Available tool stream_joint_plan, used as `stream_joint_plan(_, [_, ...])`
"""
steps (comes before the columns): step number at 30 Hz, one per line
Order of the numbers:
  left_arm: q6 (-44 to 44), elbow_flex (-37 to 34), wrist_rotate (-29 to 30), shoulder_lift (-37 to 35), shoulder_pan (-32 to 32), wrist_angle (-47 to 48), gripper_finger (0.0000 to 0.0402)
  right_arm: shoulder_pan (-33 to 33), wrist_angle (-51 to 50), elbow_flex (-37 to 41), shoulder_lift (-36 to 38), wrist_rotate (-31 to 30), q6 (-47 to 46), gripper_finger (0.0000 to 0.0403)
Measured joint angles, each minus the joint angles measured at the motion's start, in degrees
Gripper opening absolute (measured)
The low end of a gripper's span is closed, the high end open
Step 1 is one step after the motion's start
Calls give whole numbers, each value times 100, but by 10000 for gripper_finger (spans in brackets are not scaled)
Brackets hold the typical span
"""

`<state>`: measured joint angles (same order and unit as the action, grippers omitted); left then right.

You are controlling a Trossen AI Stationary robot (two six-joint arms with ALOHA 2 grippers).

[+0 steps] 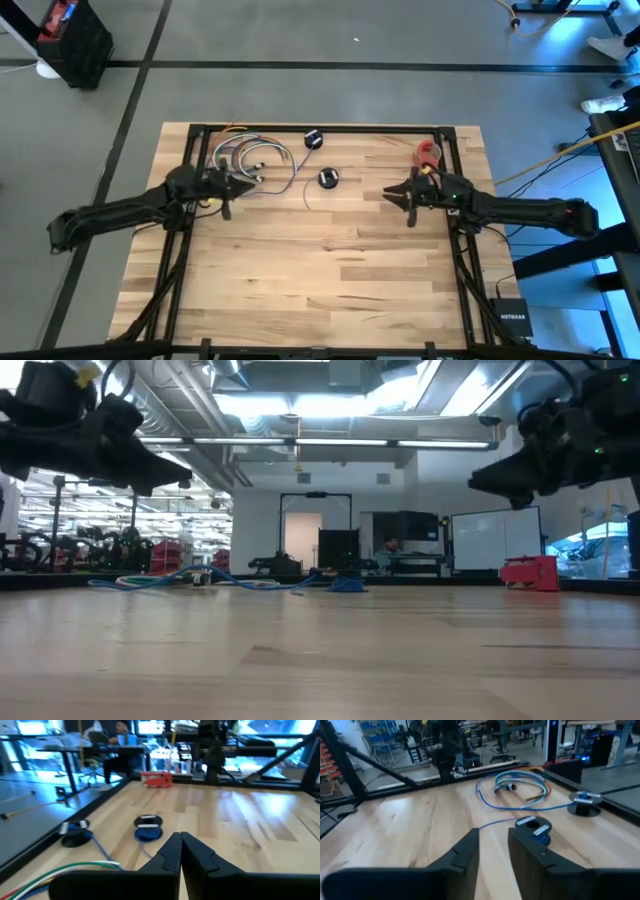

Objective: Coil cords
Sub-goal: Return to Home Position

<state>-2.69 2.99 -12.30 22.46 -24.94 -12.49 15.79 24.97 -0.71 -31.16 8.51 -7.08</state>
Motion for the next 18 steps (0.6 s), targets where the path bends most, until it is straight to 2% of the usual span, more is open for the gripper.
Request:
stream_joint_plan(3, [87, -226, -2, -462, -254, 38, 1, 0, -630, 2, 634, 10, 31, 75])
stream_joint_plan(7, [126, -244, -113, -1059, -516, 571, 3, 0, -1427, 7, 1424, -59, 45, 32])
stream_joint_plan(12, [264, -244, -185, -1743, -733, 757, 1, -1, -1695, 9, 2340, -235, 86, 5])
stream_joint_plan(16, [651, -235, 704, -2255, -807, 1109, 1, 0, -2259, 13, 3028, -1343, 3, 15])
stream_joint_plan(18, [682, -220, 864, -2222, -769, 1185, 1, 1, -2253, 6, 3113, -1334, 0, 20])
